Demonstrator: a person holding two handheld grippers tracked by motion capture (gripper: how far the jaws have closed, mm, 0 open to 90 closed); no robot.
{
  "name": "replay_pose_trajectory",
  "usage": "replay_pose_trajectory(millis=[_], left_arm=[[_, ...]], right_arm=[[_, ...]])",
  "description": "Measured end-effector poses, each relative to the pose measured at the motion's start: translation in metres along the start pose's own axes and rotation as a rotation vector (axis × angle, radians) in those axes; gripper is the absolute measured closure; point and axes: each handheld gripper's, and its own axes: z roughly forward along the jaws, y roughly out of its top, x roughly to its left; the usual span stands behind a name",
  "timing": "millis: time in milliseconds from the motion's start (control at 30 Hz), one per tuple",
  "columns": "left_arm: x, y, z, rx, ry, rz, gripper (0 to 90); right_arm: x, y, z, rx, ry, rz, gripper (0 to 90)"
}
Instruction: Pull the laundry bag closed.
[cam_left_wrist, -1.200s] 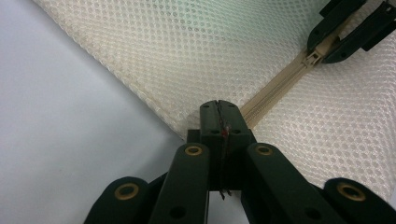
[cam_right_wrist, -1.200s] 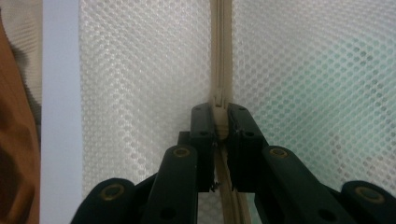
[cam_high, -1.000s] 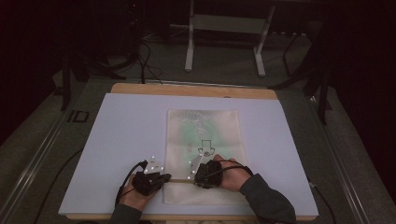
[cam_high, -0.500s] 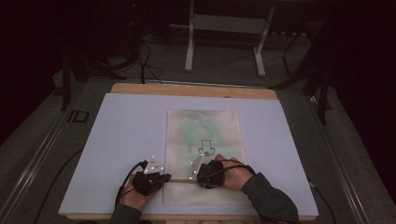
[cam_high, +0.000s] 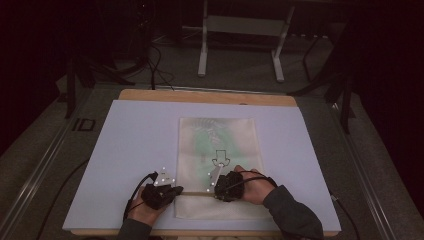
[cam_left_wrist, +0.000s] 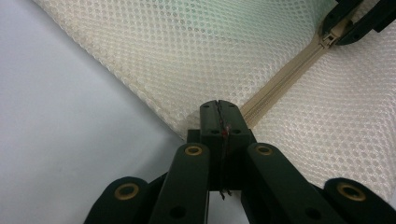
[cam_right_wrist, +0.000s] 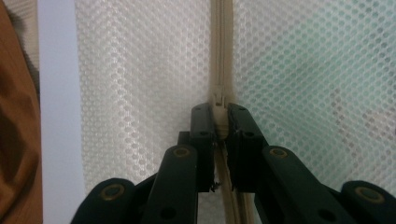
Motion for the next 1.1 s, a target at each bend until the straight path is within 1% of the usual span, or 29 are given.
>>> replay_pose_trajectory(millis=[167,433,533,567,633,700,1100], left_arm=[[0.0002,0.0001,0.0000,0.001,0.000,0.001,89.2],[0.0002,0.0001,0.0000,0.001,0.000,0.002,89.2],[0.0000,0.0002,0.0000,0.002,0.000,0.002,89.2],[0.0000,0.0002,0.0000,0.002,0.001,0.003,89.2],[-0.0002,0.0003,0.0000,0.002,0.001,0.003,89.2],[-0.0001,0.0002,0.0000,0.002,0.001,0.004,89.2],[-0.0003,0.0003,0.0000,0.003,0.001,0.004,89.2]], right_arm=[[0.0001,-0.0024,-0.0007,-0.007,0.003,0.007,82.3],[0.0001,-0.0023,-0.0012,0.001,0.003,0.003,82.3],[-0.0006,-0.0041,-0.0021,-0.005,0.005,0.006,82.2],[-0.0004,-0.0044,-0.0023,0.003,0.003,0.007,82.3],[-0.0001,-0.0049,-0.0029,-0.004,0.004,0.008,82.3],[0.0005,-0.0049,-0.0030,0.003,0.000,0.003,82.3],[0.0027,-0.0062,-0.0037,-0.005,-0.003,0.006,82.3]])
